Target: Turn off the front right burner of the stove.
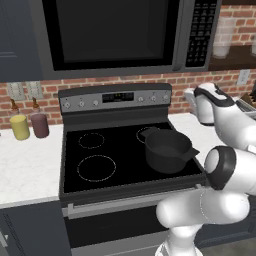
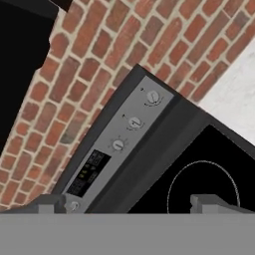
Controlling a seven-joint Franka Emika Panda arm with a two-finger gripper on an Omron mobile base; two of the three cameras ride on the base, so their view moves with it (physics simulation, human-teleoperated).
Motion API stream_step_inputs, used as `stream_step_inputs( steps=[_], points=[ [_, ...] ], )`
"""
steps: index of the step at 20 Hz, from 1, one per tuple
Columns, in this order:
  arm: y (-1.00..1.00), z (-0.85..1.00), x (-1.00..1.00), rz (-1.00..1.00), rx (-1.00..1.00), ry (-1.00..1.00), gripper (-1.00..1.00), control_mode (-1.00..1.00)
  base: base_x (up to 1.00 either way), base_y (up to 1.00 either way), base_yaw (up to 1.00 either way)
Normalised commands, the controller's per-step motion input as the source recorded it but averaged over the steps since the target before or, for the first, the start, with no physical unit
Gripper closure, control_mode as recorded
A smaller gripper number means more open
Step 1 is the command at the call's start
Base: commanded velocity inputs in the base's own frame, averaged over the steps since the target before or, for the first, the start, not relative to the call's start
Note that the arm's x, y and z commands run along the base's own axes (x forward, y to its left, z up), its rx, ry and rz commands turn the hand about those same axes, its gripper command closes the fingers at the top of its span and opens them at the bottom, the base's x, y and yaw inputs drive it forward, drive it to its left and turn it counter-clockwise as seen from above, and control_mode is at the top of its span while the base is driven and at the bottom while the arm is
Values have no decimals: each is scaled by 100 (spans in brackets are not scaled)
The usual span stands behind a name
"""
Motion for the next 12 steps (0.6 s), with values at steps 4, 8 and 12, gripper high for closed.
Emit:
stream_step_inputs(
  steps=[4, 8, 12],
  points=[
    [0, -9, 36, 0, -1, 0, -100, -100, 0, 0, 0],
    [0, -9, 30, 0, -1, 0, -100, -100, 0, 0, 0],
    [0, -14, 29, 0, -3, -2, -100, -100, 0, 0, 0]
  ],
)
